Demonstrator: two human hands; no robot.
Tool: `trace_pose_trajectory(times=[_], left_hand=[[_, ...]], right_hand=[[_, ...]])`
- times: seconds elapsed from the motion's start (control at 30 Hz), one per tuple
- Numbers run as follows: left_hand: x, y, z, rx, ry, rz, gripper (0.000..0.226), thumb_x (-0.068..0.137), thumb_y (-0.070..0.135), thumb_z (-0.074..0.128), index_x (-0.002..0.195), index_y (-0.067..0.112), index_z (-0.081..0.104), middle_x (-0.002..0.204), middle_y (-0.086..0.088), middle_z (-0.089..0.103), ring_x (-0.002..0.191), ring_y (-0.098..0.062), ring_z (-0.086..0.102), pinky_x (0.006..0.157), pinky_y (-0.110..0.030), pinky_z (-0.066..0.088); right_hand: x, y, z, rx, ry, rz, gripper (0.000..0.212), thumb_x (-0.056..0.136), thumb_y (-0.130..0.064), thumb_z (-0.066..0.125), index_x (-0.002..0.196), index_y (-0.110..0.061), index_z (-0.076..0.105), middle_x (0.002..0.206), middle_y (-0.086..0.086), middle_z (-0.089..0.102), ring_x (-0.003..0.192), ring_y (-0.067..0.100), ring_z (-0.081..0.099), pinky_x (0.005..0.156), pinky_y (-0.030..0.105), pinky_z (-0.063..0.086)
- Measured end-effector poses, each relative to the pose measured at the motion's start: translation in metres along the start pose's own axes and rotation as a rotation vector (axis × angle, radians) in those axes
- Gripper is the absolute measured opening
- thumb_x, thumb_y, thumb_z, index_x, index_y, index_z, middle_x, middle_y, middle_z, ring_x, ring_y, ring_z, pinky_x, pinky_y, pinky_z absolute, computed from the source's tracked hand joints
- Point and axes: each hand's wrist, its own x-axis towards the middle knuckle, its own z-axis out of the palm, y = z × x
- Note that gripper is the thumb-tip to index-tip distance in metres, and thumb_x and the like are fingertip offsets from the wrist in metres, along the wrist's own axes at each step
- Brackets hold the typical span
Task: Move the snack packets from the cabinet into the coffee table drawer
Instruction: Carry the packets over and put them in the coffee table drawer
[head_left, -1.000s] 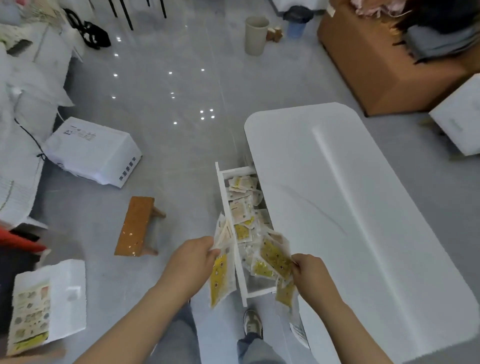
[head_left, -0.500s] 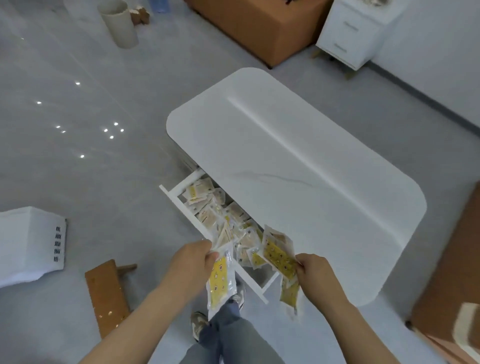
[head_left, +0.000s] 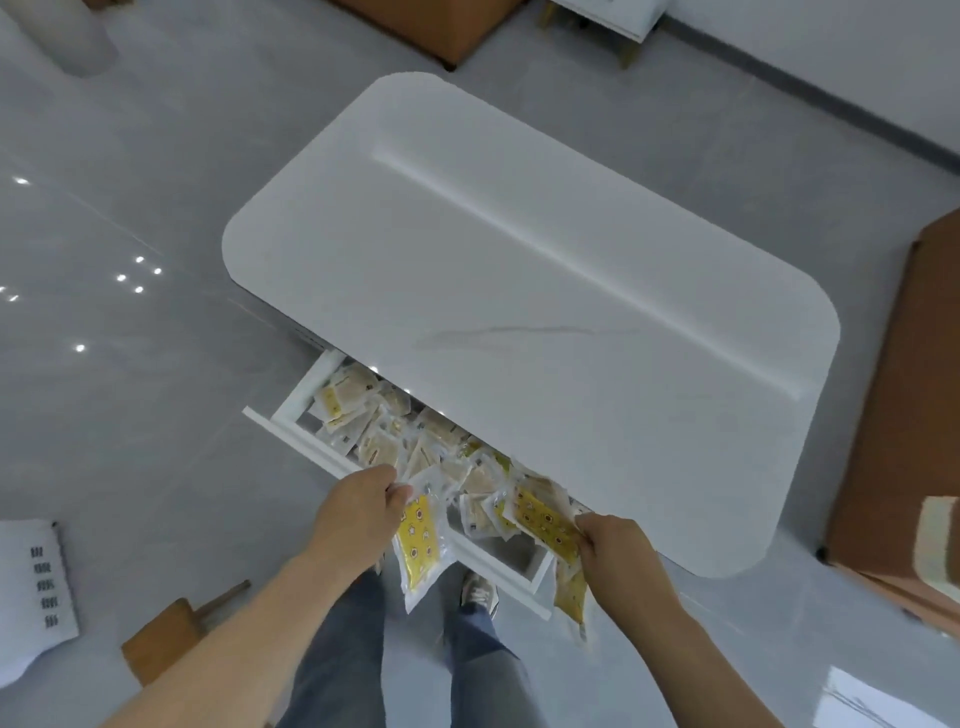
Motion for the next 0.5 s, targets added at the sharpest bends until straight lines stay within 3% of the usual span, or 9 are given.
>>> trace_pose_trajectory(times=[0.17,0.33,0.5], left_hand=[[0.059,-0.034,0.021,0.025,-0.09,-0.033,0.036,0.097,0.025,0.046,0.064,0.014,0.036,0.062,-0.001,0.042,0.057,-0.015,0.041,0.05,-0.026,0.031],[0.111,-0.073,0.04,-0.041,-0.213,-0.111,0.034,0.094,0.022,0.047,0.064,0.012,0.038,0.072,-0.009,0.05,0.072,-0.03,0.063,0.067,-0.041,0.056],[0.16,-0.105,0.063,-0.191,-0.239,-0.219,0.034,0.096,0.021,0.05,0.066,0.01,0.039,0.075,-0.007,0.054,0.051,-0.019,0.061,0.046,-0.022,0.049]], right_hand=[[0.031,-0.007,0.035,0.03,-0.05,0.091,0.037,0.091,-0.005,0.038,0.058,-0.023,0.035,0.061,-0.003,0.045,0.053,0.01,0.041,0.045,0.021,0.028],[0.072,-0.023,0.078,0.008,-0.112,0.169,0.024,0.089,-0.003,0.038,0.075,-0.013,0.055,0.073,0.002,0.055,0.063,0.017,0.052,0.053,0.023,0.037],[0.115,-0.032,0.117,-0.013,-0.125,0.173,0.024,0.091,-0.004,0.038,0.081,-0.015,0.057,0.078,0.002,0.058,0.073,0.019,0.06,0.064,0.026,0.047]])
